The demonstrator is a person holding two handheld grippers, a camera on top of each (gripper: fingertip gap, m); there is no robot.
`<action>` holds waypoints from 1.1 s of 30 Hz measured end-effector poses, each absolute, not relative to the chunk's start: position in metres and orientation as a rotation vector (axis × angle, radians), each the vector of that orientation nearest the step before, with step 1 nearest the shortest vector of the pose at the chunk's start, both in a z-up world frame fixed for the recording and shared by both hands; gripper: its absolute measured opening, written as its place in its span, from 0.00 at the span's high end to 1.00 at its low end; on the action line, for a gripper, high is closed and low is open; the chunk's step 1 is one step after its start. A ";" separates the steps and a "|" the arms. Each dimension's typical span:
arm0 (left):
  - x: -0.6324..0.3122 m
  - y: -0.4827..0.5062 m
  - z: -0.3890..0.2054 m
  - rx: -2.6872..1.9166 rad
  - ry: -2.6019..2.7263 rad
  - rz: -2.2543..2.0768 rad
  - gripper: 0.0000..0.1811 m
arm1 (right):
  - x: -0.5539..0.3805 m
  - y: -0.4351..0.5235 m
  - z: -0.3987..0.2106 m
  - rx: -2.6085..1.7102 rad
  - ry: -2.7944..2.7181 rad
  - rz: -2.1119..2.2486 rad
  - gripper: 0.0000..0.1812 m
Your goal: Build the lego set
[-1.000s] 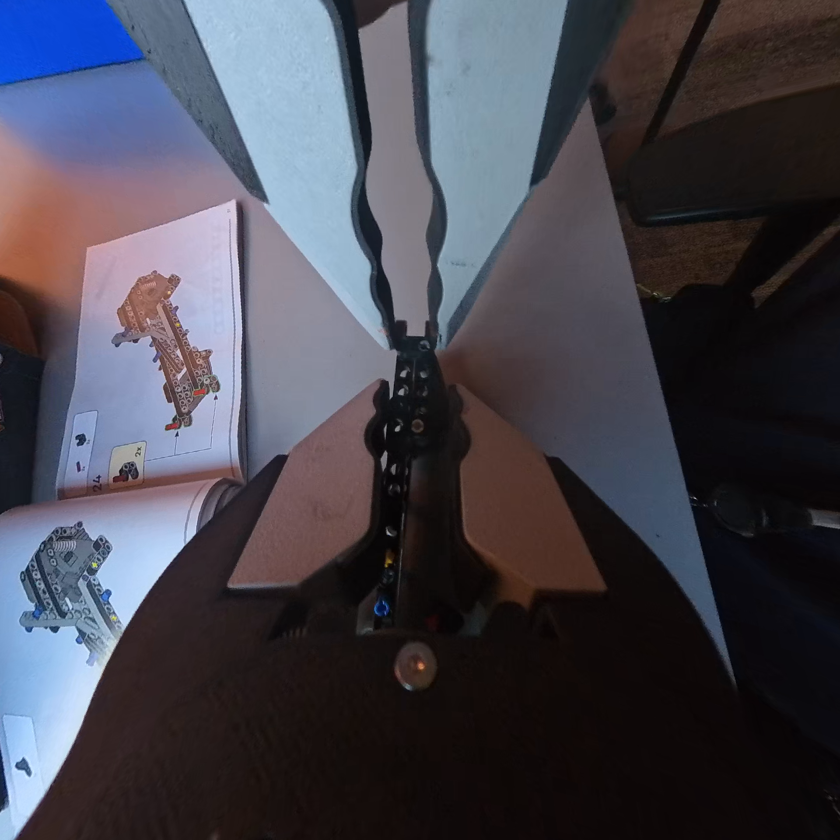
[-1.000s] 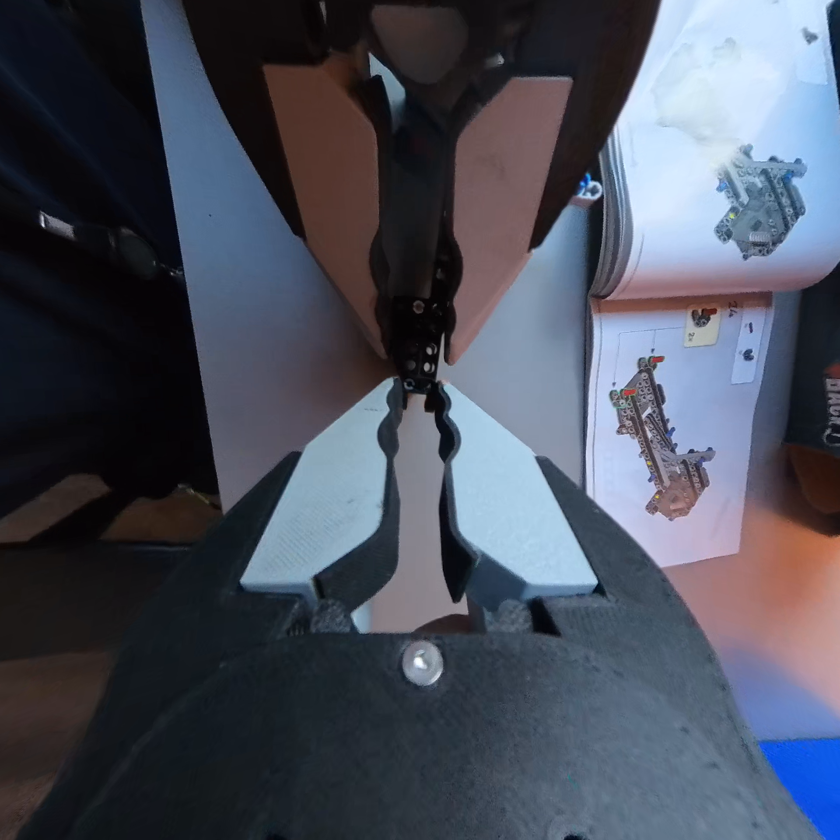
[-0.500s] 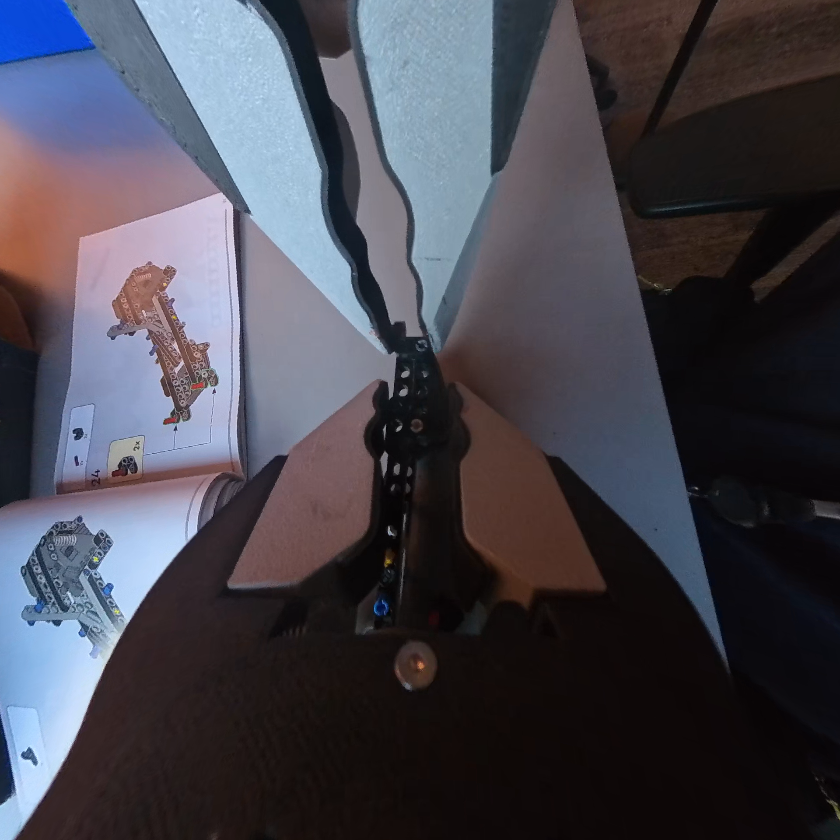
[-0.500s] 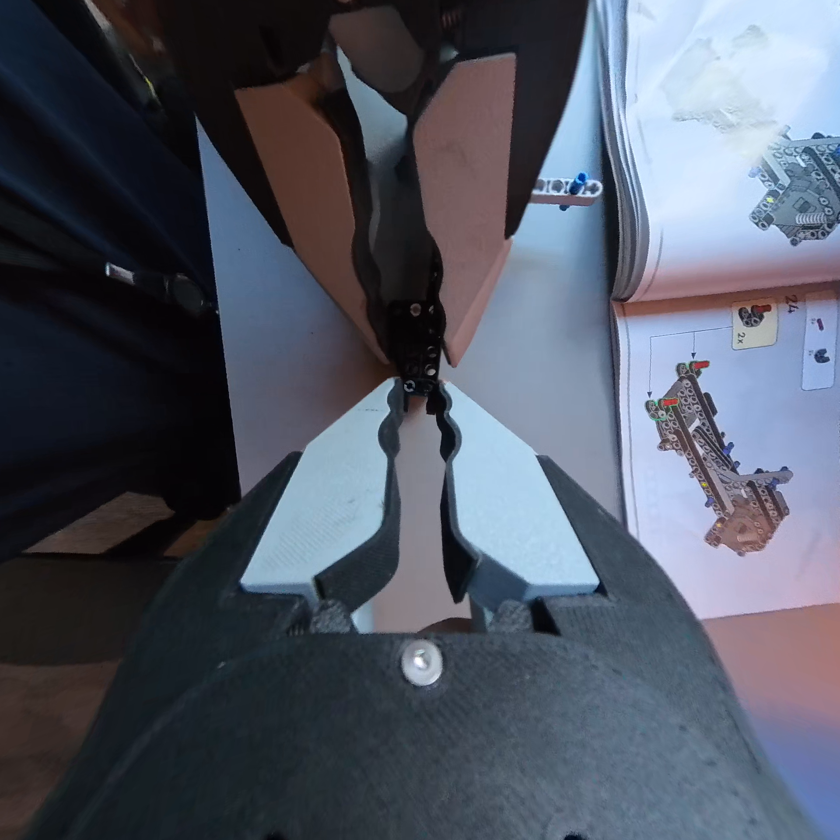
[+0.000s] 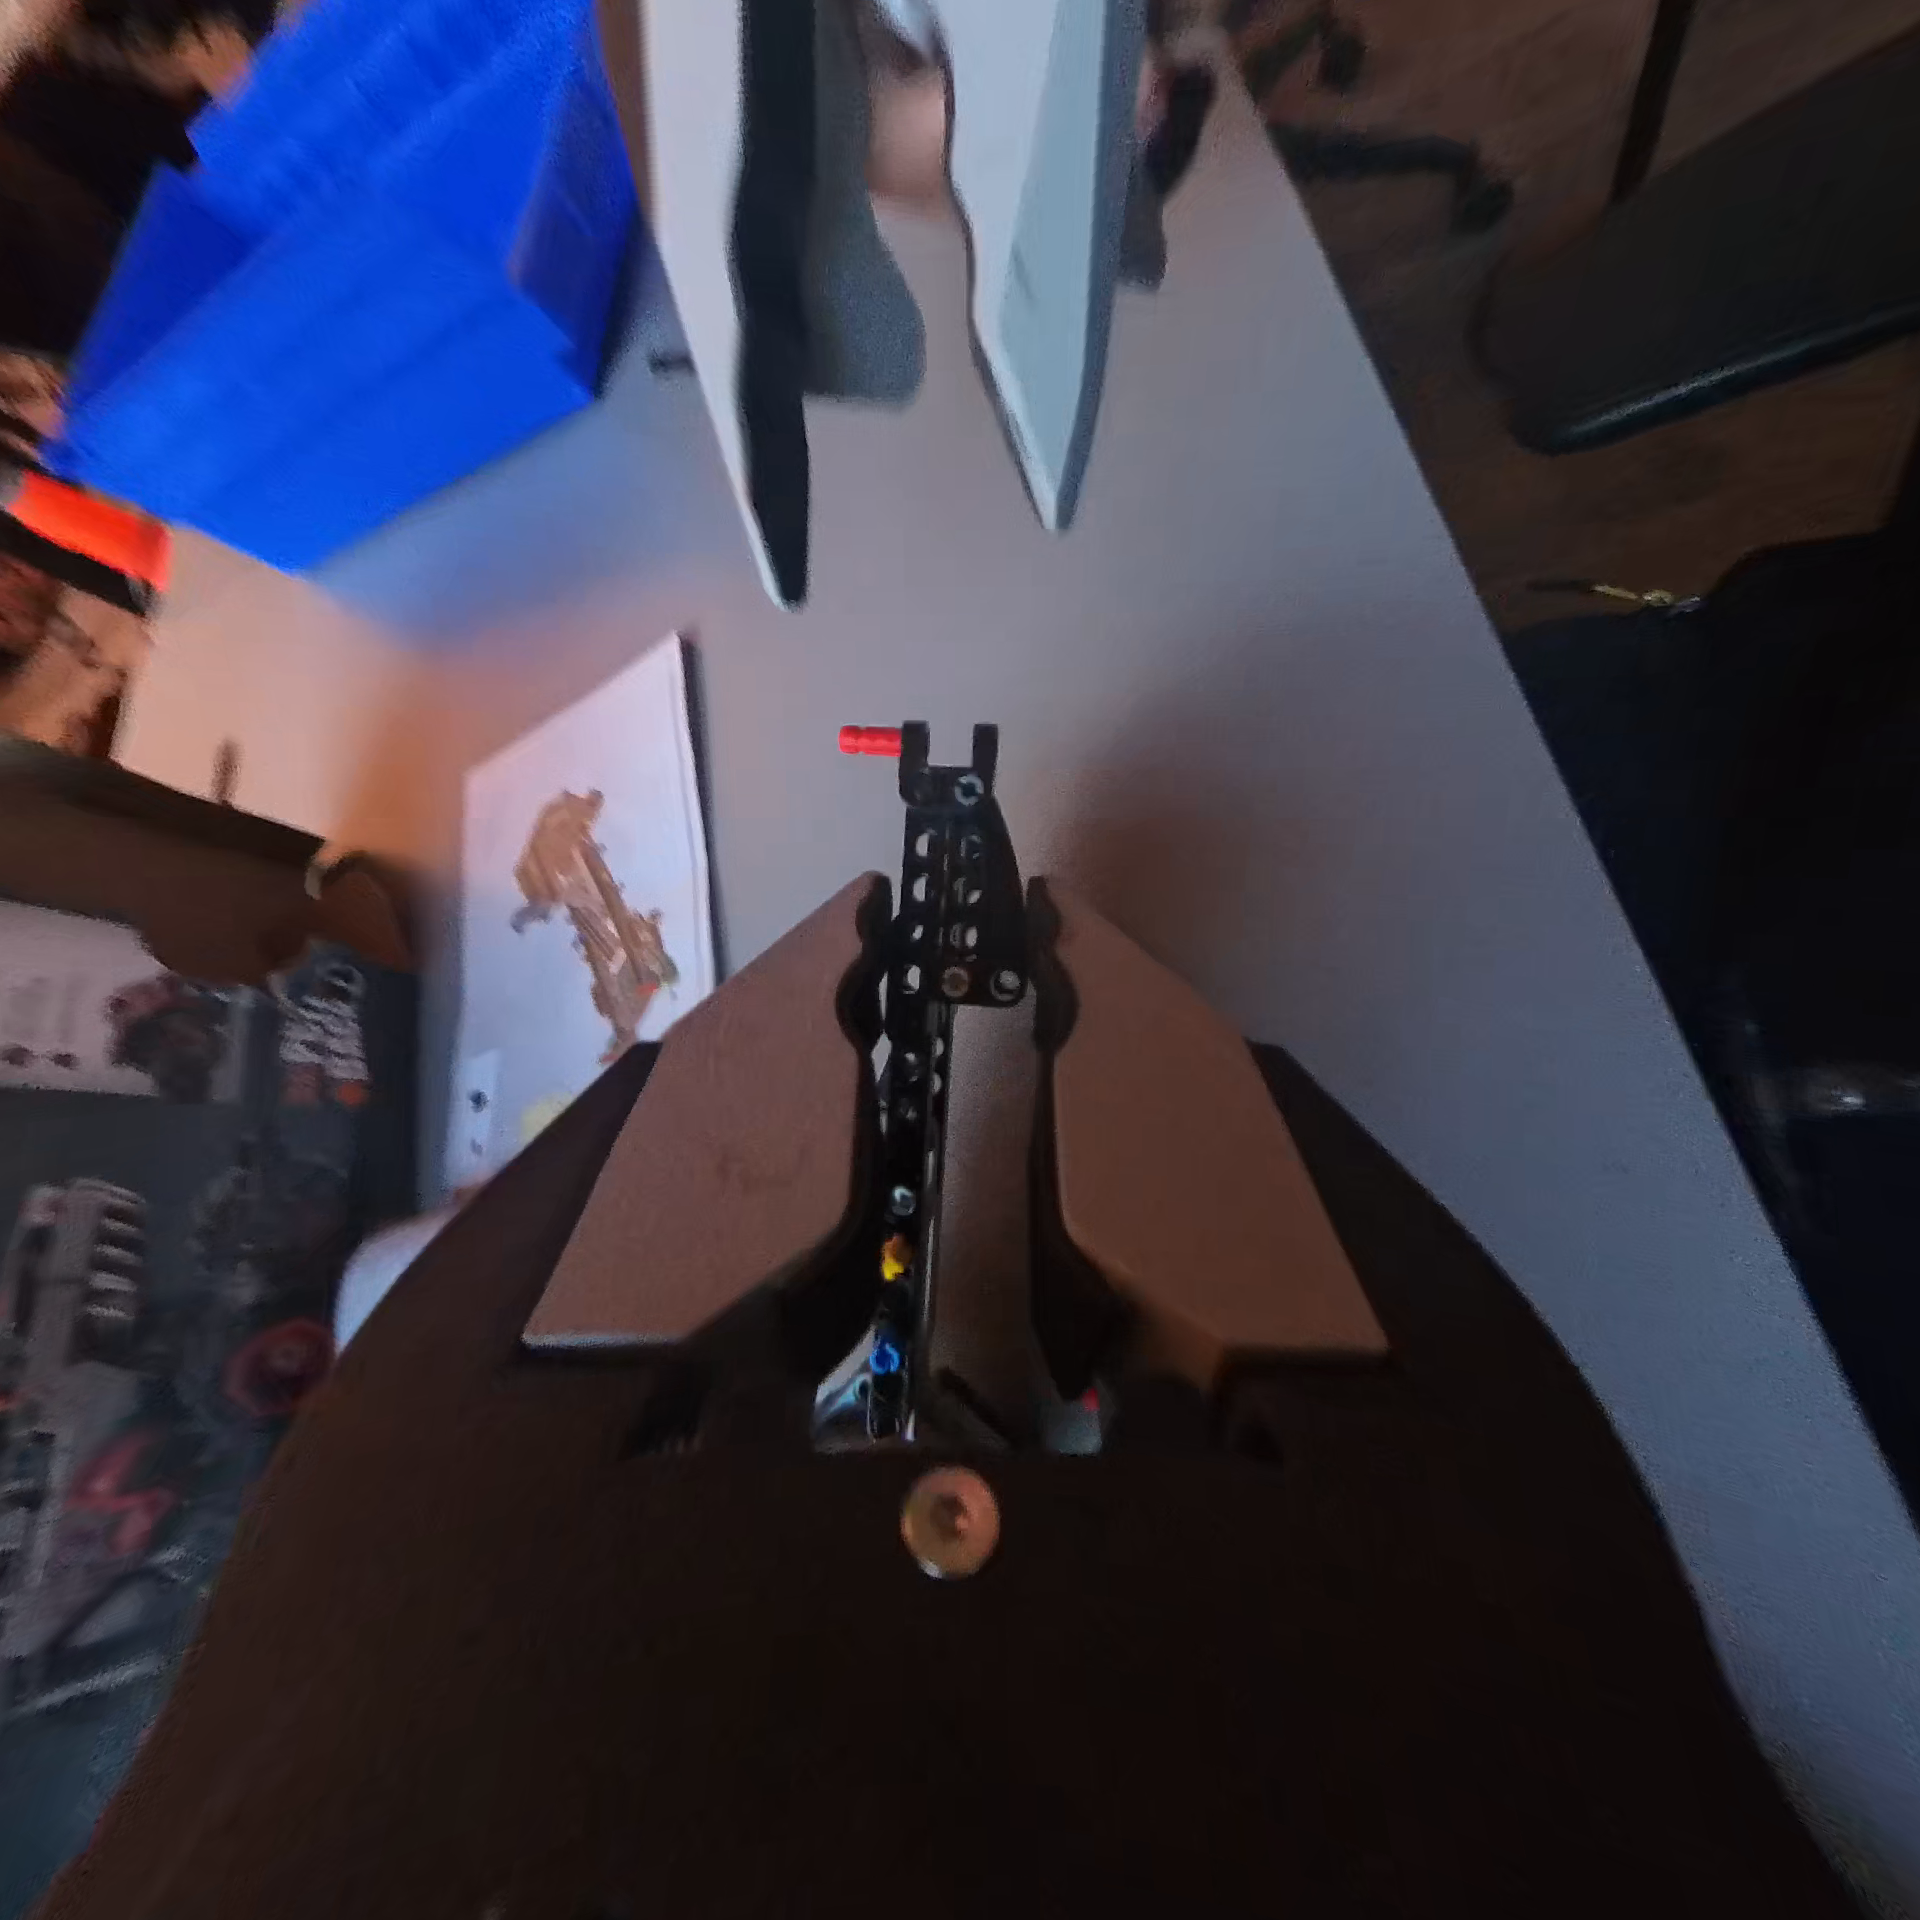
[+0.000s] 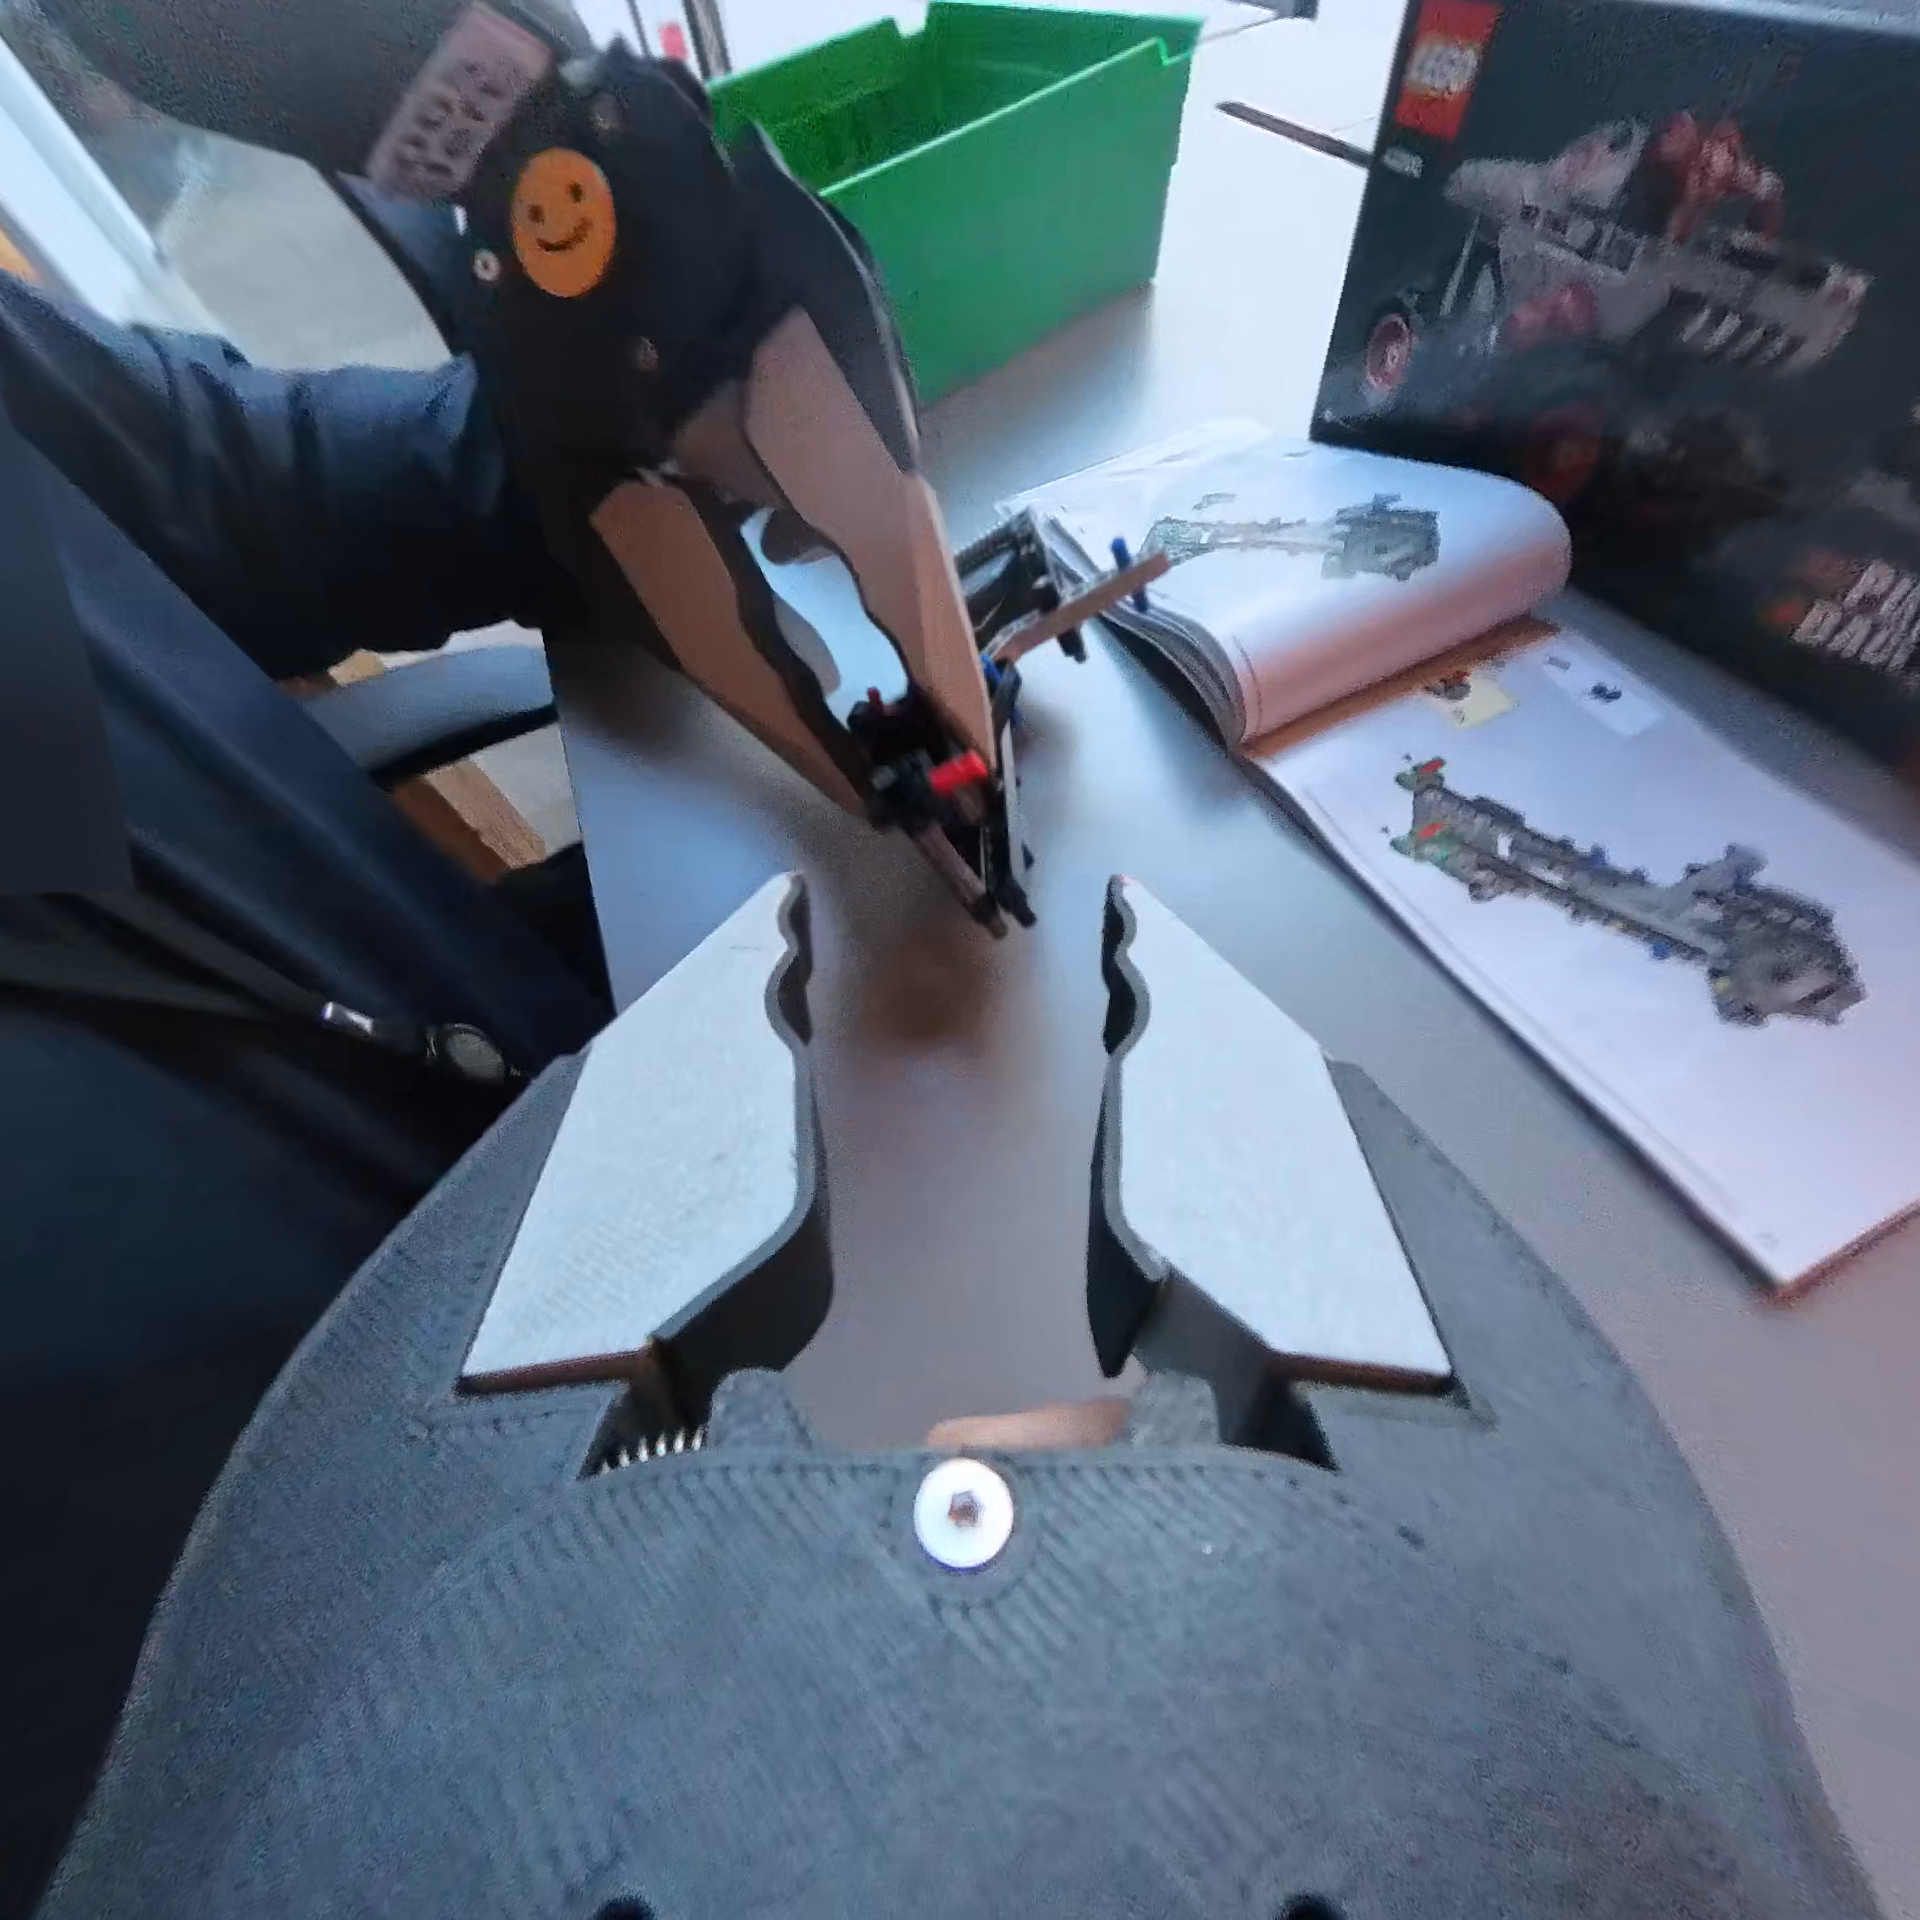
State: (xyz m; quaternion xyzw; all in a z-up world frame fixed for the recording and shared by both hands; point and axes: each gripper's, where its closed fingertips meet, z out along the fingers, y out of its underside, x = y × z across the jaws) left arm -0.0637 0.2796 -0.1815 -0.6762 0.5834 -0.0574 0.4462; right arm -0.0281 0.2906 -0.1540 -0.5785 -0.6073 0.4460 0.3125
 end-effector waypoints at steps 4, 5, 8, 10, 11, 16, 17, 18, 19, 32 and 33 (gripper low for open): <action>-0.063 0.275 -0.157 -1.469 1.441 -0.114 0.88 | -0.029 0.295 -0.167 -1.538 -1.478 1.333 0.65; -0.062 0.272 -0.150 -1.402 1.443 -0.107 0.88 | -0.031 0.292 -0.168 -1.516 -1.468 1.356 0.65; -0.063 0.265 -0.136 -1.271 1.445 -0.095 0.88 | -0.042 0.279 -0.172 -1.427 -1.507 1.282 0.61; -0.062 0.256 -0.132 -1.203 1.458 -0.133 0.88 | -0.051 0.271 -0.164 -1.343 -1.498 1.228 0.58; -0.062 0.254 -0.132 -1.196 1.451 -0.154 0.88 | -0.055 0.270 -0.157 -1.301 -1.472 1.199 0.59; -0.069 0.243 -0.138 -1.182 1.430 -0.185 0.89 | -0.064 0.264 -0.145 -1.100 -1.482 0.928 0.68; -0.071 0.241 -0.139 -1.183 1.426 -0.183 0.89 | -0.067 0.261 -0.148 -1.073 -1.517 0.866 0.72; -0.072 0.239 -0.140 -1.188 1.422 -0.183 0.89 | -0.070 0.258 -0.152 -1.048 -1.548 0.807 0.76; -0.074 0.239 -0.140 -1.192 1.411 -0.182 0.89 | -0.072 0.253 -0.156 -1.018 -1.581 0.757 0.81; -0.162 0.227 -0.171 -1.669 1.159 -0.084 0.78 | -0.110 0.257 -0.175 -1.004 -1.576 0.225 0.86; -0.168 0.224 -0.174 -1.714 1.137 -0.087 0.79 | -0.114 0.257 -0.178 -1.003 -1.584 0.174 0.86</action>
